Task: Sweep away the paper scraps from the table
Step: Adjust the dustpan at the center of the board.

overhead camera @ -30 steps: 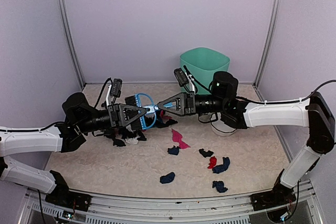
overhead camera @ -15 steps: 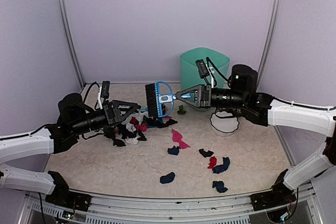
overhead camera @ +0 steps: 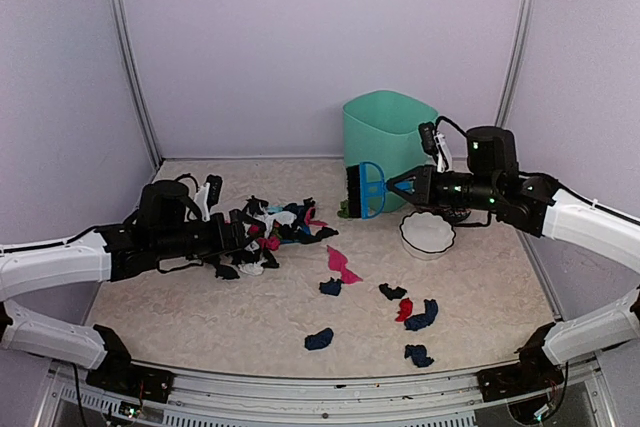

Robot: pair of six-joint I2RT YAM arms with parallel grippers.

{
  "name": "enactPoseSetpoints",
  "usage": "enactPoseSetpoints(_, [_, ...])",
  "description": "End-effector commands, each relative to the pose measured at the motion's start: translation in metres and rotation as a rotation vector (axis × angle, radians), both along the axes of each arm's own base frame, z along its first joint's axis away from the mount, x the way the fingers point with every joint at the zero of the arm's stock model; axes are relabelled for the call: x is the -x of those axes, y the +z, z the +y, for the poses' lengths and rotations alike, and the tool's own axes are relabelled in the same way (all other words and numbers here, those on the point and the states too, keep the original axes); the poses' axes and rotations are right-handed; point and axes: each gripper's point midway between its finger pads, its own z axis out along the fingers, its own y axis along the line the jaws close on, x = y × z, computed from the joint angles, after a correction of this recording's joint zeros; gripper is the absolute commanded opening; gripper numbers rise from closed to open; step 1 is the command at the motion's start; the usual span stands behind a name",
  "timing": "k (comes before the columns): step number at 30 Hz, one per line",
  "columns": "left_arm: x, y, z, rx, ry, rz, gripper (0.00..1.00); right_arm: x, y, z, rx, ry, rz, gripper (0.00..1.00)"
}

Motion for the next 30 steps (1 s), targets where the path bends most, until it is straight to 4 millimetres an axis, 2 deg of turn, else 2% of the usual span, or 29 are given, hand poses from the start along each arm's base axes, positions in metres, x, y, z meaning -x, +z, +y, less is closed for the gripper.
enactPoseSetpoints(1, [-0.006, 0.003, -0.019, -0.071, -0.05, 0.008, 0.9, -0.006, -0.028, -0.017, 0.1, -0.067, 0.04, 0.0])
enactPoseSetpoints(8, [-0.035, -0.002, -0.053, -0.093, -0.095, 0.033, 0.86, -0.006, -0.032, -0.021, 0.119, -0.078, 0.043, 0.0])
enactPoseSetpoints(11, [-0.055, -0.009, -0.063, -0.141, -0.083, 0.051, 0.84, -0.005, -0.033, -0.023, 0.126, -0.083, 0.041, 0.0])
enactPoseSetpoints(15, [-0.079, -0.029, -0.054, -0.252, -0.02, 0.063, 0.84, -0.004, -0.033, -0.028, 0.141, -0.095, 0.036, 0.0])
enactPoseSetpoints(22, [-0.114, -0.055, -0.045, -0.293, -0.007, 0.115, 0.83, -0.005, -0.039, -0.03, 0.167, -0.103, 0.041, 0.0])
enactPoseSetpoints(27, [-0.146, -0.069, -0.016, -0.376, 0.076, 0.131, 0.83, -0.006, -0.043, -0.029, 0.174, -0.097, 0.049, 0.0])
enactPoseSetpoints(30, [-0.158, -0.078, -0.004, -0.412, 0.095, 0.132, 0.85, -0.006, -0.047, -0.028, 0.183, -0.091, 0.057, 0.0])
